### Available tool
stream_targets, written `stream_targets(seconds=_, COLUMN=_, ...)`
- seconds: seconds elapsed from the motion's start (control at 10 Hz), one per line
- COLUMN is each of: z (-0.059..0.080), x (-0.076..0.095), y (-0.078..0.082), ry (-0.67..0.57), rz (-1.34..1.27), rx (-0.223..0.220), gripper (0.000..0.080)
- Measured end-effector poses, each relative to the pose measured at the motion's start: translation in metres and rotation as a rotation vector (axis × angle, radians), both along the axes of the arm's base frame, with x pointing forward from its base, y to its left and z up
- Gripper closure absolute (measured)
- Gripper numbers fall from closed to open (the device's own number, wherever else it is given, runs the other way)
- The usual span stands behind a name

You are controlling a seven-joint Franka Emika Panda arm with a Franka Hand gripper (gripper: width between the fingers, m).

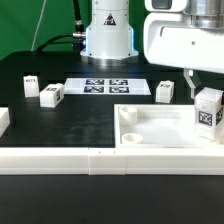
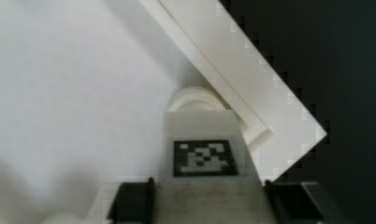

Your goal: Assemble one leg

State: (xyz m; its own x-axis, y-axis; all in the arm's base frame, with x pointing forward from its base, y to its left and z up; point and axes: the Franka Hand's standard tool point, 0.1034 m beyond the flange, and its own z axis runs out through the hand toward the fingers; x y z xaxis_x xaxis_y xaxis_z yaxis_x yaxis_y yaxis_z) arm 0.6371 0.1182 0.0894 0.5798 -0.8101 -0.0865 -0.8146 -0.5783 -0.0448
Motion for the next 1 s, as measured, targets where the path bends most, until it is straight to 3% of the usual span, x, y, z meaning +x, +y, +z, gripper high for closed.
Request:
stream_targets(seconds=0.5, z=-0.0004, x=-0.0005, y=0.0060, ry=0.042, rz=-0.475, rx=-0.002, gripper=0.0507)
stream_targets(seconds=0.8, z=-0.0008, x=-0.0006, y=0.0060, ry=0.043, rz=-0.489, rx=-0.003, gripper=0.0507)
stream_targets(seconds=0.9, z=-0.0010, x=0.0006, y=0.0038, ry=0.031, rz=-0.410, rx=-0.002, gripper=0.0327)
stream_targets(seconds=1.0, z=-0.0024, x=0.0002, y=0.0036, ry=0.025, rz=-0.400, rx=-0.002, gripper=0.0212)
